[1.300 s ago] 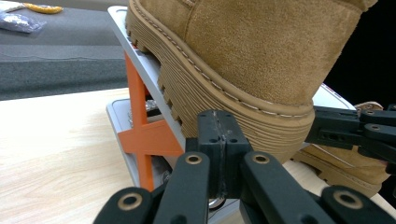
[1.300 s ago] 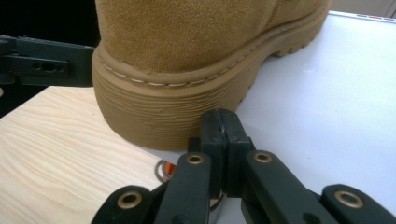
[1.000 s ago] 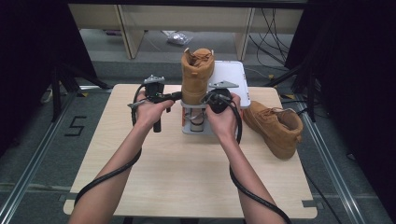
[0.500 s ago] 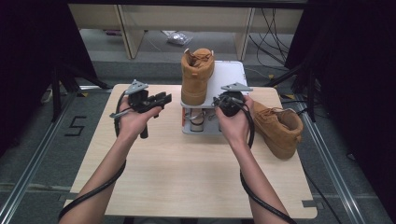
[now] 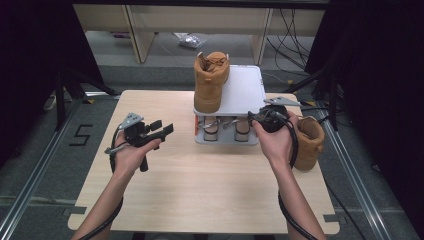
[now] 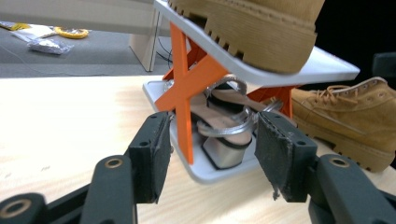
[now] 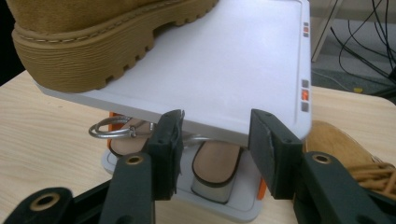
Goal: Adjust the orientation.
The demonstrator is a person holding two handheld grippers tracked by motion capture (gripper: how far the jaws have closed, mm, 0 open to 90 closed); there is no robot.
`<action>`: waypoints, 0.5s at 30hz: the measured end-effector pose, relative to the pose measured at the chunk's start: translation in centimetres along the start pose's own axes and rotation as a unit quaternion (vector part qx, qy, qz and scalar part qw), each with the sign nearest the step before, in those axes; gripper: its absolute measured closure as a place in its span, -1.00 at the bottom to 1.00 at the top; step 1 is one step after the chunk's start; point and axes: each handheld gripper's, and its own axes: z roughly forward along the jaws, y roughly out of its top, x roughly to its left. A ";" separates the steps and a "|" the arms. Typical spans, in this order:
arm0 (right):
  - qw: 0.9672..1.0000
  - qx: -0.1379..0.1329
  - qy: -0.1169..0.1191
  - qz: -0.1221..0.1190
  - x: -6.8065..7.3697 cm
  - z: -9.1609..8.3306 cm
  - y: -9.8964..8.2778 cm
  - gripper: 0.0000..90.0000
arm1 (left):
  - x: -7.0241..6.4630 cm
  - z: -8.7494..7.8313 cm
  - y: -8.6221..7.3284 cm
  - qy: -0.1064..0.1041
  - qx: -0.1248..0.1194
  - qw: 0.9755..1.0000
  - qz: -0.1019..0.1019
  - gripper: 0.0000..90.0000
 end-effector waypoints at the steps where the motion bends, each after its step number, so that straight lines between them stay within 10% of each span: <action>1: 1.000 -0.001 -0.003 0.000 -0.2 -0.1 -0.1 0.21 | 0.0 -0.2 -0.4 0.001 -0.001 1.000 0.000 -0.02; 15: 0.999 0.034 -0.031 0.028 -4.8 -1.9 -1.0 0.16 | 0.4 -1.5 -5.0 0.019 0.014 1.000 0.000 -0.02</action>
